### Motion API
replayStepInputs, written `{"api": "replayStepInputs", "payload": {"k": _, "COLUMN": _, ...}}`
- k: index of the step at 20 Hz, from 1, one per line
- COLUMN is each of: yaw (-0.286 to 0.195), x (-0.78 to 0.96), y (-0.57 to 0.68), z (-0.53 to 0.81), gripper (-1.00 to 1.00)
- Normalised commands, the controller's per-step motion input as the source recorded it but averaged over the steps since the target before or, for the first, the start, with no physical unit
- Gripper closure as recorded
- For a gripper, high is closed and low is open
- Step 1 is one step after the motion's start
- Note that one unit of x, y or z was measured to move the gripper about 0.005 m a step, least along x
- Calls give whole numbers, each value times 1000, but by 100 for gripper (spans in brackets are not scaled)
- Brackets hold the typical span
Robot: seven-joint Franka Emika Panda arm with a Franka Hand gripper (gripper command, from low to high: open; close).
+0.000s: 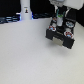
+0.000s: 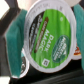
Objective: Open the kcup holder, insert the kcup into the holder, and close the kcup holder
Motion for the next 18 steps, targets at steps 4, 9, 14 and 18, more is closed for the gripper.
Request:
{"api": "replayStepInputs", "payload": {"k": 4, "yaw": 52, "x": -15, "y": 27, "z": -266, "gripper": 100}}
{"api": "replayStepInputs", "payload": {"k": 9, "yaw": 48, "x": -24, "y": 27, "z": -253, "gripper": 100}}
{"api": "replayStepInputs", "payload": {"k": 14, "yaw": 46, "x": 0, "y": 77, "z": -235, "gripper": 100}}
{"api": "replayStepInputs", "payload": {"k": 18, "yaw": 23, "x": 122, "y": 36, "z": -47, "gripper": 100}}
